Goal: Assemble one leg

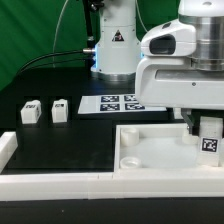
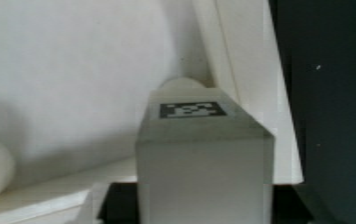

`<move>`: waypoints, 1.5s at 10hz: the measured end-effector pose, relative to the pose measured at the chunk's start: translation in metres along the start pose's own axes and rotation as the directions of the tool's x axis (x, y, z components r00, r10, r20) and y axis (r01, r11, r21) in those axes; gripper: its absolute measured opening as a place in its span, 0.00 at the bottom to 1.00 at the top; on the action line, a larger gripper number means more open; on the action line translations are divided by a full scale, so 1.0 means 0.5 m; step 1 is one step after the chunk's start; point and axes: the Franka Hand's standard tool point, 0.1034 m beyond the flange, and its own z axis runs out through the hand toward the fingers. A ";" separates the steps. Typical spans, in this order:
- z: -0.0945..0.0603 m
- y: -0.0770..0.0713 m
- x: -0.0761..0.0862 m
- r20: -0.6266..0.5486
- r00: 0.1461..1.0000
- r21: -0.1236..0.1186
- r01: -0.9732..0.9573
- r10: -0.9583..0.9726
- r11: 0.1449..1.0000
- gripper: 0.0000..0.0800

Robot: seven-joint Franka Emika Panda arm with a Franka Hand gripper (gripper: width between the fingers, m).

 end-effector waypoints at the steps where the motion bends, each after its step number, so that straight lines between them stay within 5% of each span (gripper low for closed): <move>1: 0.000 0.000 0.000 0.000 1.000 0.000 0.000 0.000 1.000 0.37; 5: 0.000 0.000 0.000 0.002 0.998 0.002 -0.061 0.061 0.998 0.37; 8: 0.000 0.005 -0.003 -0.007 0.910 0.009 -0.414 0.414 0.910 0.37; 11: -0.001 0.009 -0.002 -0.005 0.694 0.011 -0.720 0.720 0.694 0.37; 15: -0.003 0.015 -0.004 0.000 0.297 0.006 -0.955 0.955 0.297 0.37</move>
Offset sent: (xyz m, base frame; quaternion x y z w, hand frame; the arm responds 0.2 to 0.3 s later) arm 0.0000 0.0000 0.0000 0.0000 0.0000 0.0000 1.0000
